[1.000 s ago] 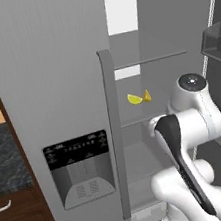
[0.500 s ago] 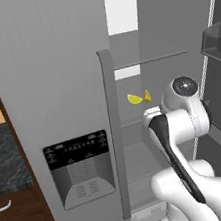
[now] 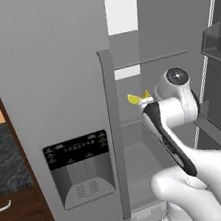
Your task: Place one lemon wedge and one fish in each tupperware on the nearby counter, to pack two identical lunches.
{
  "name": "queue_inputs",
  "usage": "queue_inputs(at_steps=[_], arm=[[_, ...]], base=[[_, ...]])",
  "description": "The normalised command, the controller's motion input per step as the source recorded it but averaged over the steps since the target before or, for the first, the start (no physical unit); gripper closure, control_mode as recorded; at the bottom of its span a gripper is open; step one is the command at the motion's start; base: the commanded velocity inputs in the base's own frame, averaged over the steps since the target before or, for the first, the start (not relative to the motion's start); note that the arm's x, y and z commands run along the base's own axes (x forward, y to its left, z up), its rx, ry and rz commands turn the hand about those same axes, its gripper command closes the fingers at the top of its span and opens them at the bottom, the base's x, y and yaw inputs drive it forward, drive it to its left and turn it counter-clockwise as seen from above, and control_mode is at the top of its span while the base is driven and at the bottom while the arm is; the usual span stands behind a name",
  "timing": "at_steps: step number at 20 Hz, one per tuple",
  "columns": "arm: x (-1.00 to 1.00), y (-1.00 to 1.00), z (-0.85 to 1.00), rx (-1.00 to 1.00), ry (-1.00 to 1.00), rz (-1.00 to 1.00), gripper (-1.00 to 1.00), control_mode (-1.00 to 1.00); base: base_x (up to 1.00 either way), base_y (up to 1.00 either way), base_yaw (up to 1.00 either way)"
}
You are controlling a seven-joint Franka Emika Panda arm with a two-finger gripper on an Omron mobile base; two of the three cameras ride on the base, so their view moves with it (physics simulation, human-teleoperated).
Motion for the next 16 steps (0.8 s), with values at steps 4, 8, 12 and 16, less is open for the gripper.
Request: queue_inputs(at_steps=[4,8,12,16], arm=[[0.61,0.0,-0.15,-0.01,-0.16,0.1,-1.0,-1.0],[0.52,-0.03,-0.1,-0.01,-0.25,0.09,-1.0,-1.0],[0.52,-0.02,-0.12,0.0,-0.05,0.11,-1.0,-1.0],[0.57,-0.1,-0.17,0.0,0.0,0.12,-1.0,-1.0]], base=[[0.0,0.0,0.0],[0.0,0.0,0.0],[0.0,0.0,0.0],[0.0,0.0,0.0]])
